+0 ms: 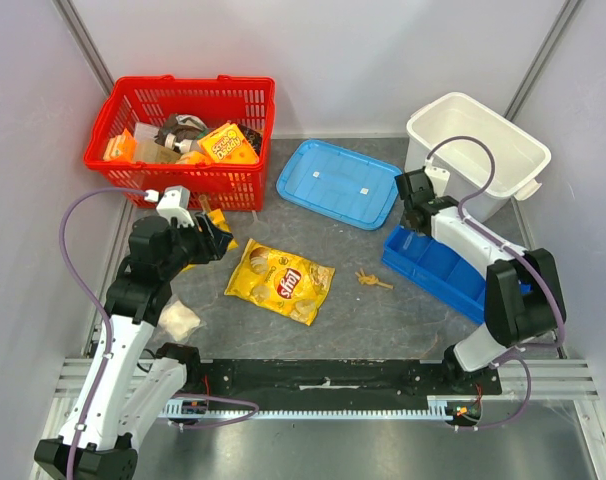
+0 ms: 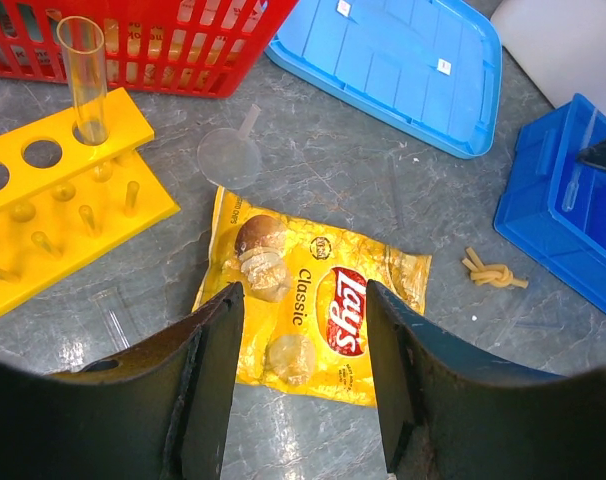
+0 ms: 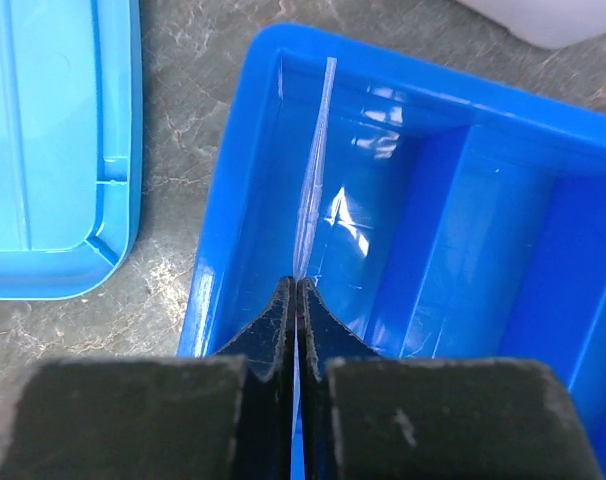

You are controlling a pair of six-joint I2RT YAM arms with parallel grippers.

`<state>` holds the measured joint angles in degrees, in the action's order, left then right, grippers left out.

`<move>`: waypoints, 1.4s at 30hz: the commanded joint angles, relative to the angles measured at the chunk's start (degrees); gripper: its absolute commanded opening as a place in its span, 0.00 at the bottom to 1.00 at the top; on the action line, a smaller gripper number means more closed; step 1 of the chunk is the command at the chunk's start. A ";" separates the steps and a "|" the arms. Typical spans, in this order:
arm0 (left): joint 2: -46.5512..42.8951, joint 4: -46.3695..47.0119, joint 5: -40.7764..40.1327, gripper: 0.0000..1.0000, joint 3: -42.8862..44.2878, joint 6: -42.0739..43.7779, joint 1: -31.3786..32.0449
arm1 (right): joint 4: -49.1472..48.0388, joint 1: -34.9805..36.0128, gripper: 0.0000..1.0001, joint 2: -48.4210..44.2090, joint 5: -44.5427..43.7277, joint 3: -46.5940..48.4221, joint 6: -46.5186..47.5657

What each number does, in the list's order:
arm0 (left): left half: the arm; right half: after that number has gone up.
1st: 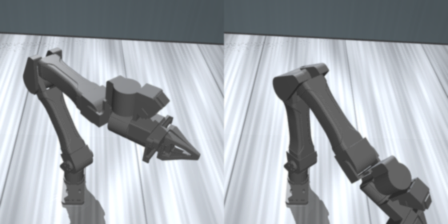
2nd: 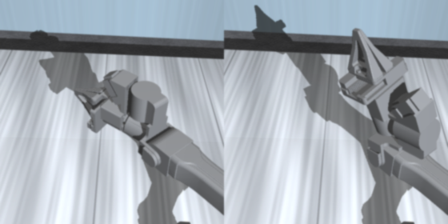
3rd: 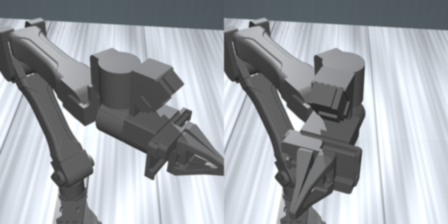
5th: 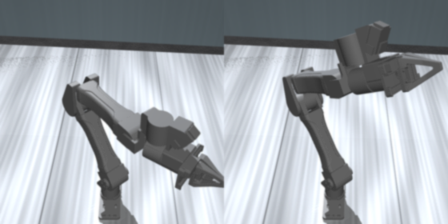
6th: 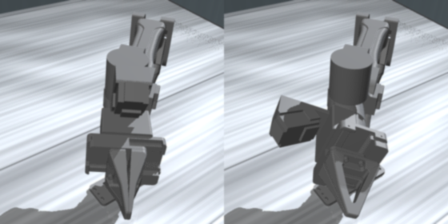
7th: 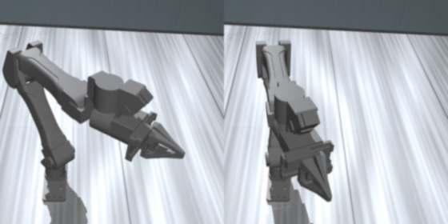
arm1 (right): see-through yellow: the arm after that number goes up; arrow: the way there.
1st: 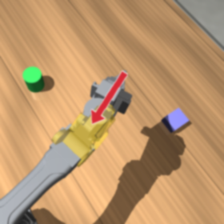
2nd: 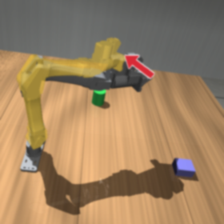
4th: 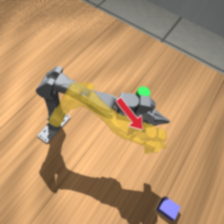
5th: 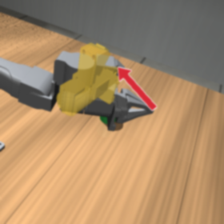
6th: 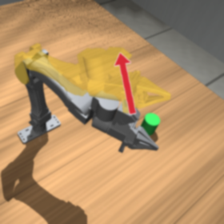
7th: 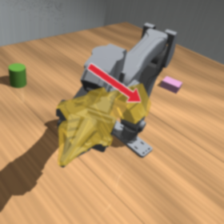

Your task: Organize the chemistry lab equipment

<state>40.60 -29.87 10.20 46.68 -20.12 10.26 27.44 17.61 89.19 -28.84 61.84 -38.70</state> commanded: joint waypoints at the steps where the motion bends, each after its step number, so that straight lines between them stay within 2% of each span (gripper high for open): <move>1: -0.35 2.18 0.79 0.58 -0.18 -1.41 0.37 | -2.48 -0.55 0.06 1.78 -0.86 2.32 -2.96; 8: -0.35 2.09 0.79 0.58 -0.09 -1.24 0.37 | -1.60 -0.64 0.32 0.91 0.89 3.28 -0.33; 11: -0.43 2.01 0.79 0.58 -0.09 -1.24 0.37 | -0.29 -0.64 0.36 -0.06 1.07 3.81 1.08; 19: -0.52 2.01 0.62 0.58 -0.18 -1.06 0.46 | 3.49 -0.56 0.37 -4.72 4.05 3.46 2.22; 28: -0.78 1.92 0.62 0.58 -0.18 -1.24 0.64 | 6.13 -0.64 0.37 -8.41 3.61 2.58 5.91; 32: -1.13 2.01 0.35 0.58 -0.18 -1.15 0.81 | 6.04 -0.29 0.38 -9.11 13.09 3.81 11.09; 35: -0.96 2.09 0.35 0.58 -0.09 -1.24 0.90 | 6.66 2.16 0.38 -9.64 14.95 4.77 11.63; 42: -2.19 2.09 -1.14 0.57 -0.09 -1.24 0.99 | 3.86 15.25 0.39 -7.46 12.32 7.58 8.11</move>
<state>39.86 -29.87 10.11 46.59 -20.12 11.00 33.80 27.11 81.28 -17.08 65.78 -29.15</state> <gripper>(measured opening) 0.574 0.384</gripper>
